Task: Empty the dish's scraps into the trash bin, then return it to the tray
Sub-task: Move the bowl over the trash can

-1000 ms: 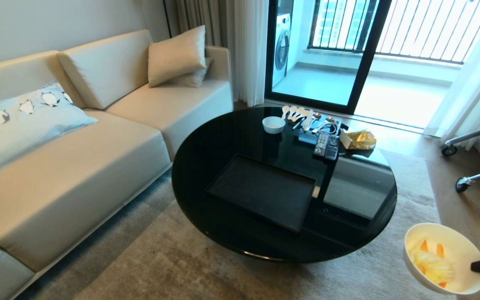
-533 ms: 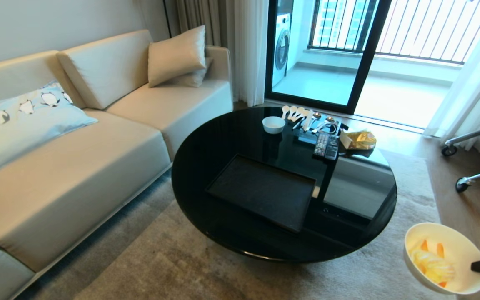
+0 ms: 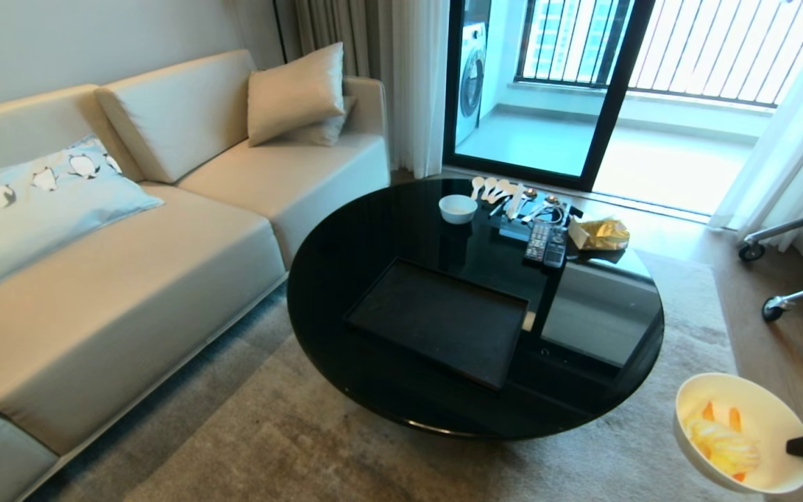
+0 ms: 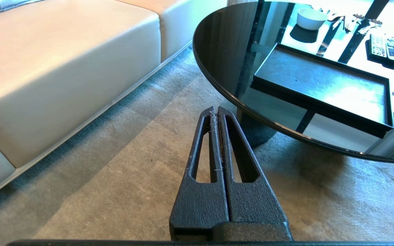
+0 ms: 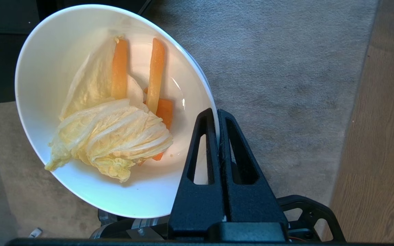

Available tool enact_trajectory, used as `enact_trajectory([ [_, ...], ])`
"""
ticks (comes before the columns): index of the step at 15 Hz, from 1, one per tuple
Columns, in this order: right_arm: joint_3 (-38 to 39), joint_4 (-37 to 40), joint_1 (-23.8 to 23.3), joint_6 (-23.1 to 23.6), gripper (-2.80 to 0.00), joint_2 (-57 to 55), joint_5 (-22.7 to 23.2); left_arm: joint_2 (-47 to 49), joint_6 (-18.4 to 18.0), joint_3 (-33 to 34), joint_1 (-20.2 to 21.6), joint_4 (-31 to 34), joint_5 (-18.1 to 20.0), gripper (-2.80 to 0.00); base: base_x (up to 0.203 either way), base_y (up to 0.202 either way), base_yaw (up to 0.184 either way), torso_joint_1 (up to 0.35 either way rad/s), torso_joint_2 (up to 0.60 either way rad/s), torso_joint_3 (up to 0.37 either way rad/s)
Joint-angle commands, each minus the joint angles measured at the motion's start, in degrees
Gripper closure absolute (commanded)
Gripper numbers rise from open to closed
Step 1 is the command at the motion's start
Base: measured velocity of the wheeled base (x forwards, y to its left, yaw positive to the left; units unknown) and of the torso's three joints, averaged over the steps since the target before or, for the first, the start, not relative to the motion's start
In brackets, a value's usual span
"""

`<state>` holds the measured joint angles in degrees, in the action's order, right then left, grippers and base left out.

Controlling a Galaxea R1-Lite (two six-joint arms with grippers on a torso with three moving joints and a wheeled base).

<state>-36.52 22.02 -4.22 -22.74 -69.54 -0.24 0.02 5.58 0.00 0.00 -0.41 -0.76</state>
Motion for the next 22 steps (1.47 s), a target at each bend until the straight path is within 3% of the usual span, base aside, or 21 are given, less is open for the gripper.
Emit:
enact_trajectory([
  [1,-0.22,0.13,0.00,-0.12,0.00,-0.16,-0.02,-0.02,0.04,0.00,0.00,-0.02,-0.03,0.00,0.000,0.000,0.000,0.000,0.00,0.000],
  [5,-0.31,0.06,0.00,-0.12,0.00,-0.26,-0.11,-0.02,0.04,0.00,0.00,-0.02,-0.03,0.00,0.001,0.002,-0.042,0.001,0.00,0.001],
  [22,-0.13,0.13,0.00,-0.38,0.00,-0.85,-0.11,-0.02,0.04,0.00,0.00,-0.02,-0.03,0.00,0.001,0.009,-0.165,0.003,0.00,0.001],
])
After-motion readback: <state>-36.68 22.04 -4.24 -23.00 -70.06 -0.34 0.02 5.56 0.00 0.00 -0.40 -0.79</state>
